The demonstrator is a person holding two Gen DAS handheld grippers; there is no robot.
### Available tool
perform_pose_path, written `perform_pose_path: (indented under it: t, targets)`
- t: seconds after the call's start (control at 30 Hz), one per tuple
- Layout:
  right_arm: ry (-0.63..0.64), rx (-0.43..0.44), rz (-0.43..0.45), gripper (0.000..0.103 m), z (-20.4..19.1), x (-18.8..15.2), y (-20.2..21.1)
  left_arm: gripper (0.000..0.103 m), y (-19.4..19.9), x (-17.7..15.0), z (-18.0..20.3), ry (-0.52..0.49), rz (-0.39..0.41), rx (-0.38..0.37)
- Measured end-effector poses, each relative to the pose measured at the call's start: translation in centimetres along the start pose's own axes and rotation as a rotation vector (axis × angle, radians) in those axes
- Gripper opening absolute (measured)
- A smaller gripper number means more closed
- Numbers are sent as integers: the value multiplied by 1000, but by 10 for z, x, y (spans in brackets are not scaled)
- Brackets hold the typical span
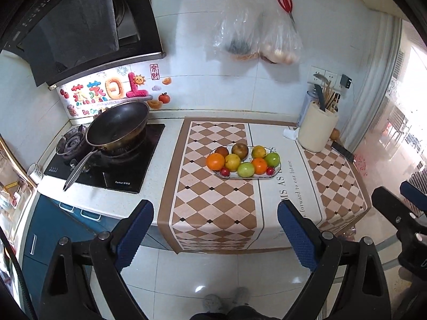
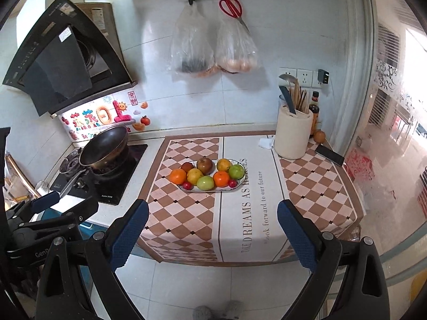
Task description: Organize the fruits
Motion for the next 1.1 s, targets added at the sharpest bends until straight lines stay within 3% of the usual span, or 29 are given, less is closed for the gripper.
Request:
perform_pose_path:
  t: [0.3, 0.53, 1.1]
  targets:
    - [-11, 19, -7, 99, 0, -7, 8, 95, 11, -8, 0, 4, 7, 10]
    - [-11, -6, -24, 100, 5, -2, -11, 95, 7, -3, -2, 11, 6, 30]
    - [-36, -77, -78, 100, 35, 21, -108, 95, -83, 30, 4, 10, -69, 82]
Point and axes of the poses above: each gripper's, at about its wrist camera, not at the fingertips, and y roughly against the way its jaws point, z to its right, x to its top, the point moved 8 cm from there along -y, roughly the way its jaws point, and after that the axes turned 3 degrees about x, right-handed, at the moved point
